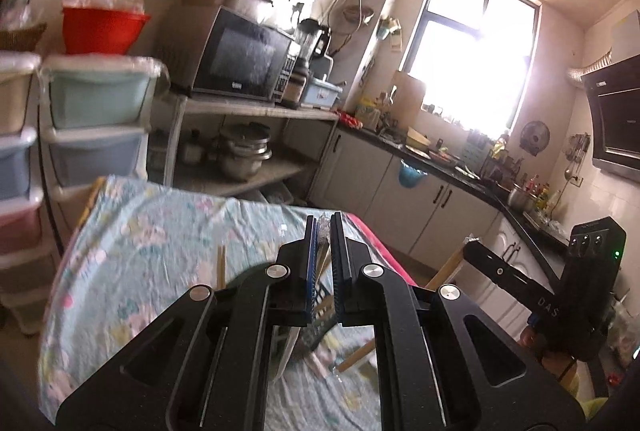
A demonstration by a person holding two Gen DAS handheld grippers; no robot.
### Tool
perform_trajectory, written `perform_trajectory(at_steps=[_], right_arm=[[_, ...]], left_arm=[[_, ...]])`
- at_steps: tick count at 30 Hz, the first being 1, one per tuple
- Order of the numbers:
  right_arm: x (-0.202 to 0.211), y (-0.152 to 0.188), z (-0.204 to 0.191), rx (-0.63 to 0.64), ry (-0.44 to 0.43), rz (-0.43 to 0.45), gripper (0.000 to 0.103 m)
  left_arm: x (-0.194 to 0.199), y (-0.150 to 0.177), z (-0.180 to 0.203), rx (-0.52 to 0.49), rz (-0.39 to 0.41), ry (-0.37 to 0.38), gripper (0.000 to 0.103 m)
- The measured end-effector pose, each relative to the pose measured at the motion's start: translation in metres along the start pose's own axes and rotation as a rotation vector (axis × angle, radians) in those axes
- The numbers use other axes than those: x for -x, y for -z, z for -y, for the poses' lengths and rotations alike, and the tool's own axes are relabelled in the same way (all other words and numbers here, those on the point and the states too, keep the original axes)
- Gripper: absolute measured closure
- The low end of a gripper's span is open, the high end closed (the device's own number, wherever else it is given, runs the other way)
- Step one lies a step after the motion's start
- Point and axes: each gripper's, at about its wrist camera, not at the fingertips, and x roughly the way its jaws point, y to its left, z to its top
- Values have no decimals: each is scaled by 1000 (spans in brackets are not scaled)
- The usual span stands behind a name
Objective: Organize utensils
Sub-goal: 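Lift both held chopsticks up and lower them into the caddy slots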
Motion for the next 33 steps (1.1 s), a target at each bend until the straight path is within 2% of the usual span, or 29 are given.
perform_trajectory(at_steps=[10, 14, 24, 33], right_arm=[[-8, -26, -5, 16, -16, 92, 97], [-13, -33, -4, 26, -13, 124, 97], [-41, -22, 3, 62, 21, 173, 97], [-80, 2, 19, 52, 83, 114, 97]], left_arm=[[1, -33, 14, -64, 112, -71, 99], [-6, -41, 15, -85, 133, -106, 99], [-42, -29, -13, -23, 90, -126, 99], [-73, -5, -31, -1, 17, -137, 99]])
